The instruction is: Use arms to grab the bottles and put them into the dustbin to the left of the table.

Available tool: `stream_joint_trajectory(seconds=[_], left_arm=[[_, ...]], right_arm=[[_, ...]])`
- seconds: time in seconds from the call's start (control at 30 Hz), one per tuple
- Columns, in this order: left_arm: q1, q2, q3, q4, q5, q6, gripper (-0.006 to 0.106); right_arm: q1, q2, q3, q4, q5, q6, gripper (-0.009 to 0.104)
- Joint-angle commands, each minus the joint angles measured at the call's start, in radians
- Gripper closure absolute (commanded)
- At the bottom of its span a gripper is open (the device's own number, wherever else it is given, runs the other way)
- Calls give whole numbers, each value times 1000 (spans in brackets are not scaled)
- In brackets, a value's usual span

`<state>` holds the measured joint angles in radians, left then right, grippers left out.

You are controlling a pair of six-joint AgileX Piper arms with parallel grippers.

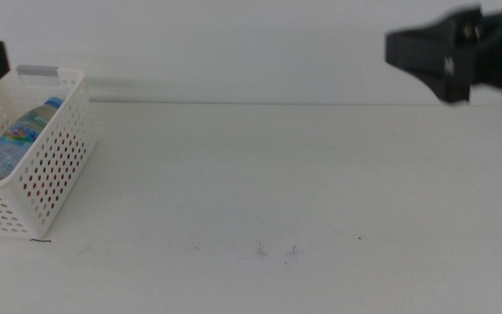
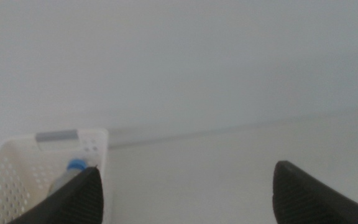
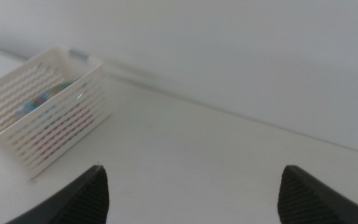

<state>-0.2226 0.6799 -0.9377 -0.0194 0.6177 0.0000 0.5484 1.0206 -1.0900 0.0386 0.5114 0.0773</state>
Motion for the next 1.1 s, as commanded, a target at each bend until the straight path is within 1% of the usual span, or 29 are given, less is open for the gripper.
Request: stream_joint_trajectory(seconds=[0.0,0.07,0.13,0.3,0.47,0.57,0.67,0.8,1.07], left_arm=[[40,-67,101,-37,-135,0,8],[87,-149,234,-39,-242,0,8],[132,-216,359,-38,-291,0,8],[192,-371,598,-34,-301,0,8],[192,-516,783,-41,-301,0,8],[192,-578,854,-30,-301,0,8],[192,-631,907,-30,-301,0,8],[192,-680,938,-32,-320,0,8],[192,-680,938,-28,-319,0,8]], right_arm=[[-44,-58,129,-4,-177,-7,7],[-97,-124,294,-11,-325,-7,7],[-149,-199,452,-11,-400,-7,7],[-306,-463,737,-22,-404,-7,7],[-460,-740,940,-81,-399,-7,7],[-531,-859,1011,-88,-370,-7,7],[-569,-943,1060,-88,-341,-7,7],[-576,-1017,1090,-88,-346,-7,7],[-576,-1021,1090,-88,-355,-7,7]])
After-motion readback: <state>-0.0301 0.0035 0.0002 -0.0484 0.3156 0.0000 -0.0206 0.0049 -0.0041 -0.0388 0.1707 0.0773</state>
